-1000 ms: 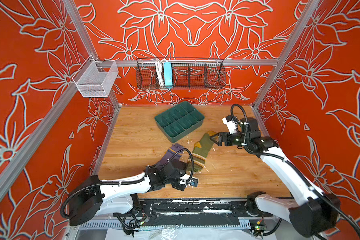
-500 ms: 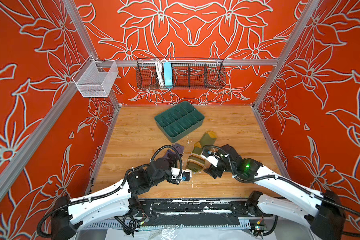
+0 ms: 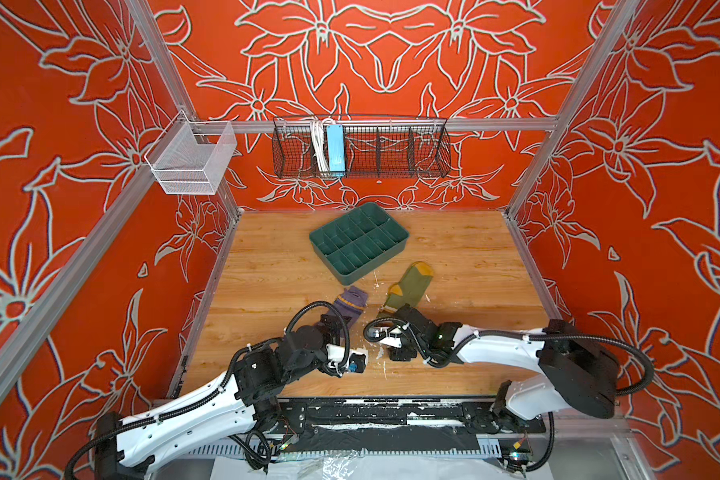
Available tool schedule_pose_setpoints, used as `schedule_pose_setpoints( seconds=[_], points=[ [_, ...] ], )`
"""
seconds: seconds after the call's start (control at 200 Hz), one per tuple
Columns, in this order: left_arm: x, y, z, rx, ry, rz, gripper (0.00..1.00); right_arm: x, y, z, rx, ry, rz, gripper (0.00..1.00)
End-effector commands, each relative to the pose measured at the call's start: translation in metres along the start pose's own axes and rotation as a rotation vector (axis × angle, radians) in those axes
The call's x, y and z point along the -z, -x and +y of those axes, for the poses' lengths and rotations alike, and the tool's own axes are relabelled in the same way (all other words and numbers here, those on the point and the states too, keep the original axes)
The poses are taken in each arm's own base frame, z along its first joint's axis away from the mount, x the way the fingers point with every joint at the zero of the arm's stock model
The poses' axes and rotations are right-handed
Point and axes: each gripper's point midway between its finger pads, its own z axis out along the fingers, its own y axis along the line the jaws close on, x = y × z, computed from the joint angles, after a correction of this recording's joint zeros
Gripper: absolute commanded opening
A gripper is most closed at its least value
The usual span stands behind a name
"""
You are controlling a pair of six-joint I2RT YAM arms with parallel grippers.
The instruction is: Roll the socks
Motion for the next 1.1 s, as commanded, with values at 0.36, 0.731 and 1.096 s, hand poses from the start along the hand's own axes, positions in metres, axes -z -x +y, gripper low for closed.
schedule_pose_setpoints(
  seconds=[0.36,0.731,1.096],
  points=[
    [-0.001,0.007,-0.012,-0.045,-0.068,-0.036,0.99,0.012,-0.016,0.017,0.066,0.092,0.077,0.17],
    [-0.016,0.044,-0.028,-0.062,-0.173,-0.173,1.0,0.033,-0.039,0.04,0.046,0.181,0.12,0.0],
    [-0.046,0.07,-0.053,-0.122,-0.155,-0.221,0.86,0.048,-0.061,0.057,0.001,0.286,0.156,0.0]
  ],
)
